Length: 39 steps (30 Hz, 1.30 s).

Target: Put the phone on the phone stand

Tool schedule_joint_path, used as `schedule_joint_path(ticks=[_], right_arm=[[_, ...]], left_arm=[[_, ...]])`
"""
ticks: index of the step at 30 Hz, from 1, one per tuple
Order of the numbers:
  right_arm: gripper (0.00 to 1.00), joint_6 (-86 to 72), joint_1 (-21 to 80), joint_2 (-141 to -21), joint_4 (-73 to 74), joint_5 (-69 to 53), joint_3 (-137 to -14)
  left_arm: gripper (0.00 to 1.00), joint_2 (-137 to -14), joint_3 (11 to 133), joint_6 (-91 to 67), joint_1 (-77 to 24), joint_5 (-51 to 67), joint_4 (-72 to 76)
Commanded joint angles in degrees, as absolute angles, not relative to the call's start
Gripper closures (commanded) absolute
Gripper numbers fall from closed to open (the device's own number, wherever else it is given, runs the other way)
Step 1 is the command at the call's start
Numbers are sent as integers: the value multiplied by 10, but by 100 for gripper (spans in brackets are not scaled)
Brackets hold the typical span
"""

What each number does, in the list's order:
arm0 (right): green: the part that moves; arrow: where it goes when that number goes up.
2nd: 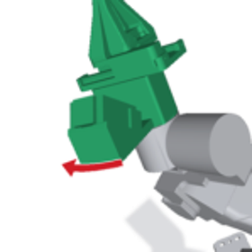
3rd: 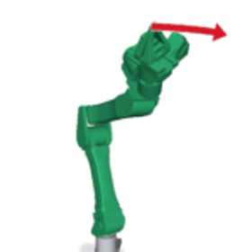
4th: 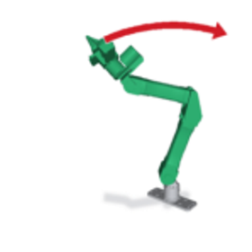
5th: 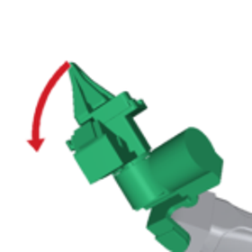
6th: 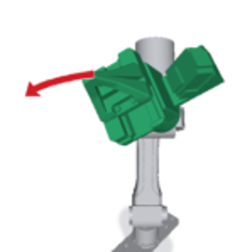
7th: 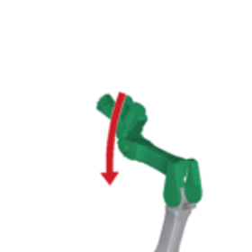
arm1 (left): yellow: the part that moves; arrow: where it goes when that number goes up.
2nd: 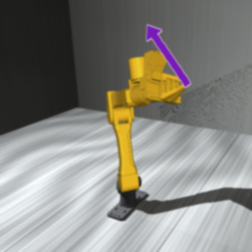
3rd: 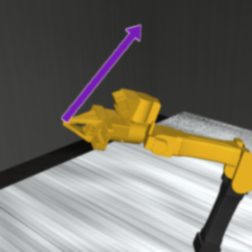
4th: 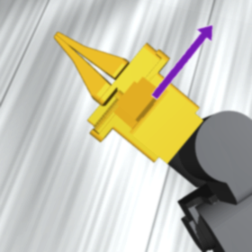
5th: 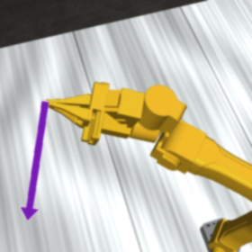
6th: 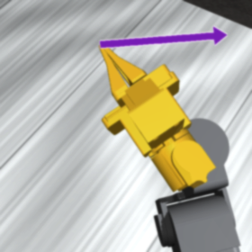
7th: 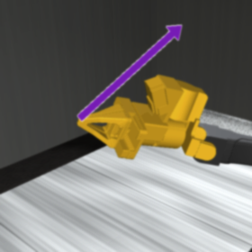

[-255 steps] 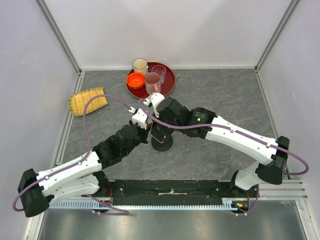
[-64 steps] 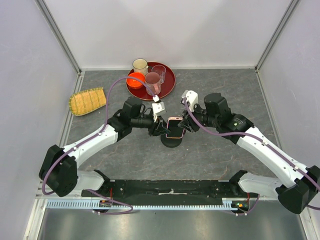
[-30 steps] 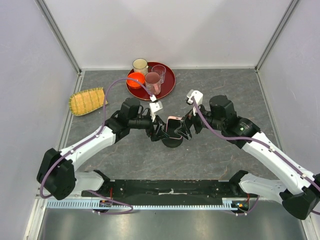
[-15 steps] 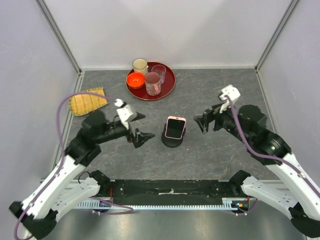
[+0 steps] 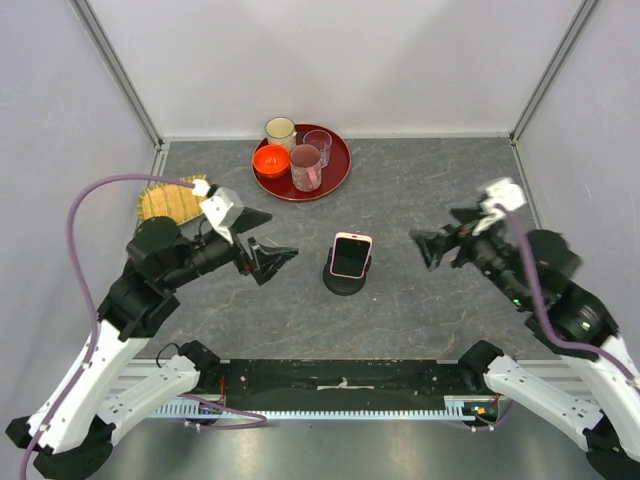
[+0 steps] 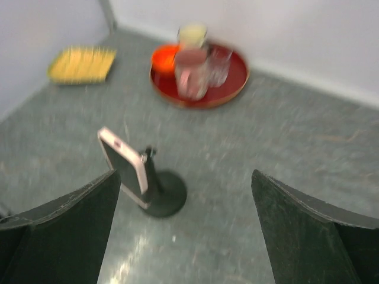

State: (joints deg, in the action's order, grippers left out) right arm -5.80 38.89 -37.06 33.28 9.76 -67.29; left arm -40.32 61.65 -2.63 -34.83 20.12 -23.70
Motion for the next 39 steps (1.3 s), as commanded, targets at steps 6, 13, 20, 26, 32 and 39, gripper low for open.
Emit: schedule_joint_path(ticks=[6,13,20,26,32,39], right_arm=[[2,-92,390,-426,340,-46,-587],[2,-49,390,-411,374,-41,-597],[2,-30,390,-377,399,-27,-602],[2,-25,391,-374,400,-22,-599],[2,-26,390,-391,395,-26,-599],[2,-30,390,-392,387,-28,-595]], left_arm=[[5,-634,719,115,-346,400,-277],[6,-849,905,293,-345,483,-422],[15,-991,1024,340,-346,613,-541],[16,-982,1006,345,-346,638,-531],[14,-951,984,295,-345,600,-470],[19,-931,943,281,-366,567,-468]])
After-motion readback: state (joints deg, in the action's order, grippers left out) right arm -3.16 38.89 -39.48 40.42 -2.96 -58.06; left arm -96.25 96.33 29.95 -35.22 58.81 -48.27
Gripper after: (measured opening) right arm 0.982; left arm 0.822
